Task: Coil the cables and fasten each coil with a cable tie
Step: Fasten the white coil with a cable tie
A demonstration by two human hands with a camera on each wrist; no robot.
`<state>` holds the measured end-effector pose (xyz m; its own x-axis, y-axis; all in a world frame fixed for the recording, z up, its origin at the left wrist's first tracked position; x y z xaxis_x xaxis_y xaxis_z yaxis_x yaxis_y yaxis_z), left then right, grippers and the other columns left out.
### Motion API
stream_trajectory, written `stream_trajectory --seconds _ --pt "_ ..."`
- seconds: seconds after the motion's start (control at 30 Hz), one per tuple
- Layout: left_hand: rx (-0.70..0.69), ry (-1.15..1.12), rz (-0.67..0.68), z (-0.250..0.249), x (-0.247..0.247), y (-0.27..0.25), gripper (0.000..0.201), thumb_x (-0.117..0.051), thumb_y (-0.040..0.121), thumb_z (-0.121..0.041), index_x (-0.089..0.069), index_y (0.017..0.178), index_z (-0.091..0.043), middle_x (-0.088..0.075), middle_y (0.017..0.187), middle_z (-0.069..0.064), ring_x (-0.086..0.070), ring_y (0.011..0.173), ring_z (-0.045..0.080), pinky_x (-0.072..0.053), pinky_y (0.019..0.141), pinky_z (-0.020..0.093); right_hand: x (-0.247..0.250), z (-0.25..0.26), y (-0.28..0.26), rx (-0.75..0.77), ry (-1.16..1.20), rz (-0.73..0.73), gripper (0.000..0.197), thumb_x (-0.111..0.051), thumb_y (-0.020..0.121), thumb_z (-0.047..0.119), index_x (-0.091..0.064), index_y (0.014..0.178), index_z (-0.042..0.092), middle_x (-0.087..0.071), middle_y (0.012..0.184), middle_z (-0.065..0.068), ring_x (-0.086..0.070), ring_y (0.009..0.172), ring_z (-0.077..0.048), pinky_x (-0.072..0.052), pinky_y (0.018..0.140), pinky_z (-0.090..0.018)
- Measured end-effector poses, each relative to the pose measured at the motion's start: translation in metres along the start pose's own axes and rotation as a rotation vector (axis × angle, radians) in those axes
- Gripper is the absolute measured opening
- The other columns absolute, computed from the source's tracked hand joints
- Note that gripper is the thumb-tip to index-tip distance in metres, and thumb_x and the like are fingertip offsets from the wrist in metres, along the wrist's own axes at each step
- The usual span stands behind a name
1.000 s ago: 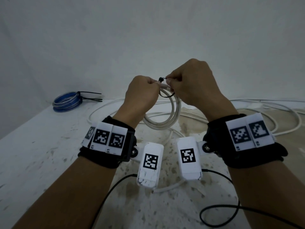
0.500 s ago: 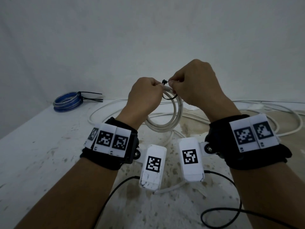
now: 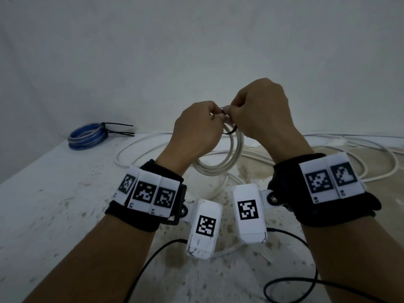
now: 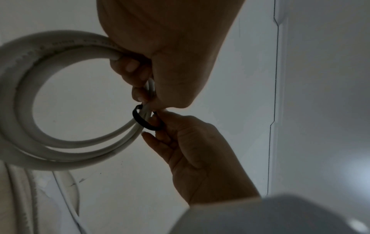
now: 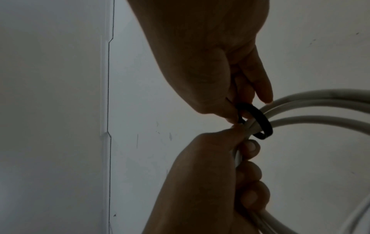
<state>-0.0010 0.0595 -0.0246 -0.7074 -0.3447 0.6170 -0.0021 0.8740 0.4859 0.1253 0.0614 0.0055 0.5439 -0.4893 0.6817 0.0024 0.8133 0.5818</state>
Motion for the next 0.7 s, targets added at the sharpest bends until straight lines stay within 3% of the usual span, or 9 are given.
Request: stream_trajectory --seconds 0.17,0.23,0.3,0.37,0.43,0.57,0.7 --pt "-0.002 -0.048 0.023 0.001 0.002 0.000 0.017 -0.052 0.095 -0.027 -0.069 0.093 -0.025 -0.068 0.087 -0.008 -0.064 0.090 0.015 -0.051 0.085 0.038 -0.003 -0.003 -0.001 -0.099 0.089 0.060 0.024 -0.068 0.087 0.037 -0.076 0.081 0.015 -0.060 0.065 0.006 -0.059 0.073 -0.015 -0.039 0.058 -0.023" --pt "0.000 -0.081 0.040 0.000 0.006 0.001 0.017 -0.053 0.095 -0.027 -0.070 0.091 -0.027 -0.067 0.084 -0.010 -0.063 0.088 0.013 -0.051 0.083 0.036 -0.005 -0.006 -0.002 -0.161 0.216 0.084 0.032 -0.066 0.086 0.038 -0.074 0.072 0.011 -0.065 0.064 -0.003 -0.066 0.071 -0.022 -0.053 0.065 -0.032" --pt "-0.013 -0.116 0.079 -0.002 0.008 0.000 0.018 -0.054 0.096 -0.026 -0.068 0.085 -0.030 -0.064 0.078 -0.013 -0.060 0.082 0.009 -0.046 0.076 0.031 -0.005 -0.008 -0.002 -0.235 0.373 0.085 0.033 -0.066 0.084 0.035 -0.073 0.071 0.005 -0.071 0.072 -0.013 -0.069 0.074 -0.029 -0.059 0.072 -0.045" --pt "-0.018 -0.150 0.117 -0.004 0.009 -0.001 0.020 -0.055 0.096 -0.024 -0.067 0.081 -0.032 -0.063 0.077 -0.012 -0.057 0.078 0.008 -0.042 0.072 0.028 -0.002 -0.011 0.000 -0.304 0.489 0.124 0.029 -0.067 0.083 0.026 -0.072 0.083 -0.002 -0.071 0.087 -0.020 -0.066 0.073 -0.028 -0.059 0.070 -0.038" --pt "-0.017 -0.181 0.145 -0.007 0.009 -0.003 0.021 -0.055 0.096 -0.023 -0.068 0.081 -0.031 -0.063 0.077 -0.010 -0.055 0.073 0.005 -0.040 0.070 0.026 0.002 -0.013 -0.001 -0.370 0.598 0.190 0.027 -0.067 0.083 0.017 -0.069 0.094 -0.008 -0.070 0.091 -0.022 -0.057 0.070 -0.019 -0.047 0.060 -0.028" --pt "-0.036 -0.222 0.165 -0.013 0.010 -0.005 0.017 -0.056 0.096 -0.022 -0.071 0.088 -0.025 -0.061 0.071 -0.010 -0.051 0.062 -0.003 -0.038 0.066 0.024 0.005 -0.014 -0.002 -0.477 0.801 0.248 0.012 -0.063 0.087 0.011 -0.069 0.089 0.001 -0.068 0.086 -0.012 -0.063 0.069 -0.019 -0.050 0.064 -0.030" --pt "-0.067 -0.231 0.225 -0.017 0.008 -0.007 0.018 -0.055 0.096 -0.021 -0.072 0.090 -0.021 -0.055 0.066 -0.005 -0.042 0.052 0.004 -0.034 0.058 0.026 0.005 -0.016 0.000 -0.541 0.874 0.168 0.025 -0.058 0.093 0.011 -0.060 0.114 -0.002 -0.058 0.094 -0.010 -0.057 0.068 -0.016 -0.051 0.050 -0.024"
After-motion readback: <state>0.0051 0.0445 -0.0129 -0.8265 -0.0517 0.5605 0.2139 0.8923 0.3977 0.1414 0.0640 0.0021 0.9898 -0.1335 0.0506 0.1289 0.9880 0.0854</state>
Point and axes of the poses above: each hand's wrist, its own y-axis towards the middle knuckle, its own x-axis out of the back of the hand, z = x × y, the point moved 2 cm from there along y, towards the middle knuckle
